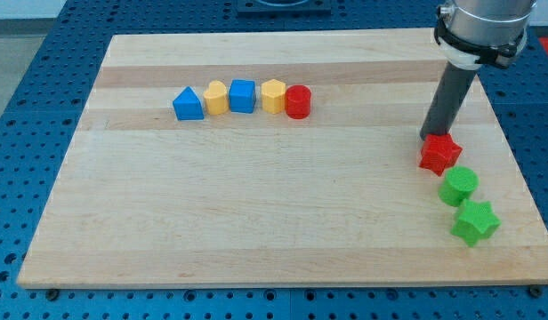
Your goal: Separate the yellow hexagon and the red circle
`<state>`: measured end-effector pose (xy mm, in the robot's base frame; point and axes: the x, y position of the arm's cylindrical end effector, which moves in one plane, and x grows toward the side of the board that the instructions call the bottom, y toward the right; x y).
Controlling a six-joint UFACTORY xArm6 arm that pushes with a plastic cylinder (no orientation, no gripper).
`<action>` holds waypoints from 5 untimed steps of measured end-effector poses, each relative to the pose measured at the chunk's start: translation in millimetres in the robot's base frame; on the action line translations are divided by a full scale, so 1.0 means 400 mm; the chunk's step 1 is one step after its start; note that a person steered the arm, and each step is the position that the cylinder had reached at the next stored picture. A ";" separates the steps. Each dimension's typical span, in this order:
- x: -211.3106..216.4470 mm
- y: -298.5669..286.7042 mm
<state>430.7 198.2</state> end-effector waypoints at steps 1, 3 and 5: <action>-0.002 0.000; -0.017 -0.003; -0.061 -0.125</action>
<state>406.2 148.3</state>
